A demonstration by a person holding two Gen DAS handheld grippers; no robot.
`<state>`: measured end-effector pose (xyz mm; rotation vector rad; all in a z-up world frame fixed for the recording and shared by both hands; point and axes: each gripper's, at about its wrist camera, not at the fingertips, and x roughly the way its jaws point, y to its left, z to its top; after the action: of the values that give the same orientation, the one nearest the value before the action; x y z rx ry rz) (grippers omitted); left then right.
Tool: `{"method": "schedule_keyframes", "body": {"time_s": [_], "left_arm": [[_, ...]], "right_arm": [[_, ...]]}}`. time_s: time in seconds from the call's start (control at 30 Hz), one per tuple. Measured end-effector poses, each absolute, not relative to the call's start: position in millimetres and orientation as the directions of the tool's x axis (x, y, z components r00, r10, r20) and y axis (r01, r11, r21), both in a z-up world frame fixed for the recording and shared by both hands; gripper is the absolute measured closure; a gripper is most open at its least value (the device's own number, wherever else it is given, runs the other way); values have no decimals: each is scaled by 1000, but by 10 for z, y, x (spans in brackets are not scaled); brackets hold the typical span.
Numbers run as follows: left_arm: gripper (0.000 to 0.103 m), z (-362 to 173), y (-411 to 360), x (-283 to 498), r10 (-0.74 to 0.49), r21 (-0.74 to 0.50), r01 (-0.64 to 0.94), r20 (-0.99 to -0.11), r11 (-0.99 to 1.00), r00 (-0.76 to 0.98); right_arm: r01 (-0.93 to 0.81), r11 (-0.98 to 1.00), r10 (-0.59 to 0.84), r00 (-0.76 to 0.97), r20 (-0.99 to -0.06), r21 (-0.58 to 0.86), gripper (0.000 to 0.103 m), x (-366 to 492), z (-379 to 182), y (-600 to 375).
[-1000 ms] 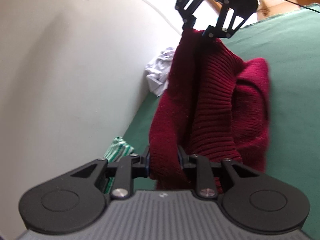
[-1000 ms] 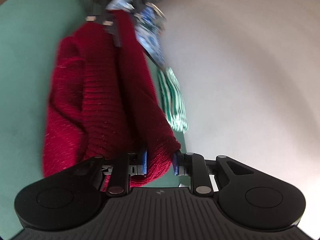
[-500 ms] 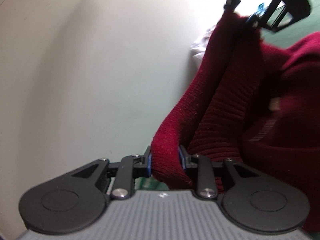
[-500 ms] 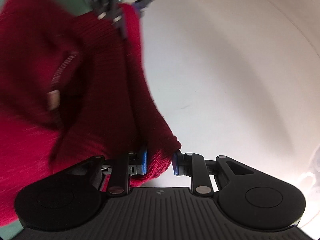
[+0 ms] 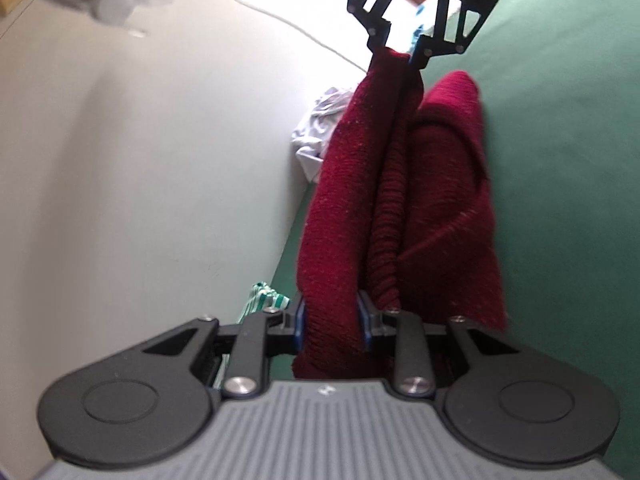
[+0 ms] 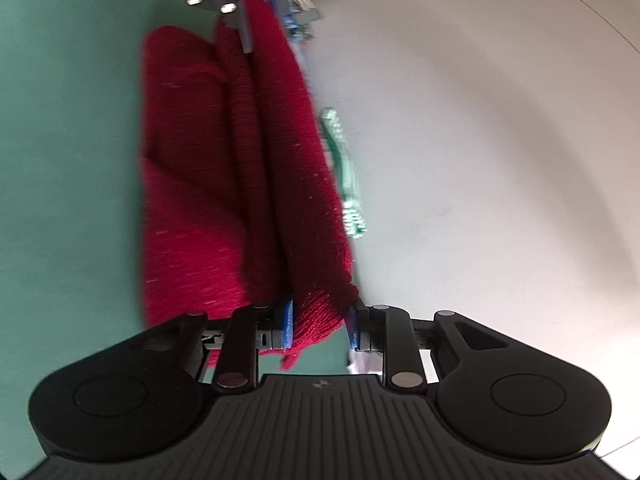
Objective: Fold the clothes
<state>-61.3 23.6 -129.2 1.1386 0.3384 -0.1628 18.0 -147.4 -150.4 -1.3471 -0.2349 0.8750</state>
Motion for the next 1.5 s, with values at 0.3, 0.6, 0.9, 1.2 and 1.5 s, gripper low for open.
{"method": "schedule_keyframes", "body": {"time_s": [0.3, 0.6, 0.9, 1.2, 1.5], "left_arm": [[73, -1329, 240, -494, 14, 889, 308, -333, 340, 943], [72, -1346, 214, -525, 19, 898, 290, -313, 330, 949], [70, -1369, 190, -594, 28, 894, 277, -306, 352, 952], [70, -1374, 164, -648, 20, 893, 268, -295, 362, 955], [66, -1079, 302, -709, 71, 821, 222, -302, 525, 951]], "right_arm": [[-465, -30, 603, 697, -387, -885, 52, -54, -1129, -1335], [-719, 695, 578, 538, -613, 24, 49, 367, -588, -1209], [-49, 692, 669, 418, -614, 720, 50, 797, -758, -1253], [297, 468, 663, 505, -553, 832, 43, 950, -1176, -1454], [213, 425, 712, 522, -470, 880, 77, 980, -1159, -1559]]}}
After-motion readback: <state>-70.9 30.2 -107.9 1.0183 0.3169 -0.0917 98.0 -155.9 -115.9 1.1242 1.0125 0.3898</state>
